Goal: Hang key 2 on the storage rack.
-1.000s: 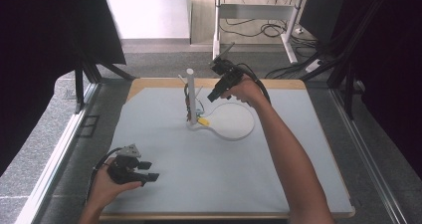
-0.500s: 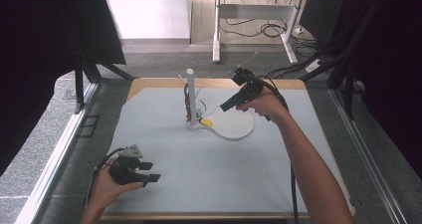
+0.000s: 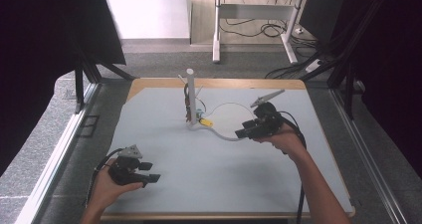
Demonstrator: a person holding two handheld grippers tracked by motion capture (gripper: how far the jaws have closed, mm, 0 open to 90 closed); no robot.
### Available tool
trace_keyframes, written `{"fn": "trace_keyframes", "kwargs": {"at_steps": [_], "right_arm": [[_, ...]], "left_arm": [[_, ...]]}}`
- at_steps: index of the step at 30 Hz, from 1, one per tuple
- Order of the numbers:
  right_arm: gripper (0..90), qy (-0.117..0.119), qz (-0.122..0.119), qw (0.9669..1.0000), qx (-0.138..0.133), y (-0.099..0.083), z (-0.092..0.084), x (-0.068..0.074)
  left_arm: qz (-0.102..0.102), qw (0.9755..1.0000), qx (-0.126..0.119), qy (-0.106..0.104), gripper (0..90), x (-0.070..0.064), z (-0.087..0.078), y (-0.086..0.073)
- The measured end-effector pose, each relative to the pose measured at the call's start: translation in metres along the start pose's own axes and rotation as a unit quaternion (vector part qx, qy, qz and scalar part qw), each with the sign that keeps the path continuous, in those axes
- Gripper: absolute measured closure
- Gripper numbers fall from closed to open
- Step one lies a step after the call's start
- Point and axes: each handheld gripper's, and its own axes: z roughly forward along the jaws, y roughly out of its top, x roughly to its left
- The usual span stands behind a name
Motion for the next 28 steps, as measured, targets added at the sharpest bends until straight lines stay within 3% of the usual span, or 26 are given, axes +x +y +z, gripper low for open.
{"fn": "trace_keyframes", "kwargs": {"at_steps": [1, 2, 3, 4, 5, 6, 10, 11, 12, 15, 20, 22, 28], "right_arm": [[47.3, 0.0, 0.0, 1.0, 0.0, 0.0, 0.0, 0.0], [47.3, 0.001, 0.001, 1.0, -0.007, -0.016, -0.001, 0.001], [47.3, 0.001, 0.001, 1.0, -0.007, -0.016, -0.001, 0.001], [47.3, -0.003, 0.004, 0.9999, -0.013, -0.032, -0.002, 0.003], [47.3, -0.003, 0.004, 0.9999, -0.013, -0.032, -0.002, 0.003], [47.4, -0.005, 0.01, 0.9997, -0.019, -0.048, -0.003, 0.004], [47.5, -0.012, 0.022, 0.9992, -0.031, -0.081, -0.003, 0.007], [47.5, -0.012, 0.022, 0.9992, -0.031, -0.081, -0.003, 0.007], [47.6, -0.016, 0.032, 0.9988, -0.033, -0.095, -0.001, 0.009], [47.7, -0.013, 0.038, 0.9983, -0.042, -0.11, 0.002, 0.01], [48.0, -0.019, 0.037, 0.9984, -0.038, -0.115, 0.003, 0.012], [48.1, -0.017, 0.038, 0.9976, -0.055, -0.115, 0.0, 0.013], [46.3, -0.035, 0.022, 0.9972, -0.063, -0.119, 0.001, 0.016]], "left_arm": [[0.0, 1.0, 0.0, 0.0, 42.1, 0.0, 0.0, 0.0], [-0.003, 1.0, -0.002, 0.0, 42.1, 0.002, -0.001, -0.001], [-0.003, 1.0, -0.002, 0.0, 42.0, 0.002, -0.001, -0.001], [-0.004, 1.0, -0.001, 0.002, 42.0, 0.003, -0.001, -0.002], [-0.004, 1.0, -0.001, 0.002, 42.0, 0.003, -0.001, -0.002], [-0.009, 1.0, -0.001, 0.003, 41.9, 0.004, -0.001, -0.003], [-0.008, 1.0, 0.002, 0.002, 41.9, 0.004, 0.001, -0.003], [-0.008, 1.0, 0.002, 0.002, 41.9, 0.004, 0.001, -0.003], [-0.008, 1.0, 0.005, 0.003, 41.9, 0.003, 0.002, -0.003], [-0.008, 0.9999, 0.006, 0.003, 41.8, 0.003, 0.004, -0.002], [-0.009, 0.9999, 0.007, 0.004, 41.8, 0.003, 0.004, -0.002], [-0.009, 0.9999, 0.007, 0.005, 41.8, 0.003, 0.004, -0.002], [-0.005, 0.9999, 0.008, 0.005, 41.6, 0.002, 0.004, -0.002]]}}
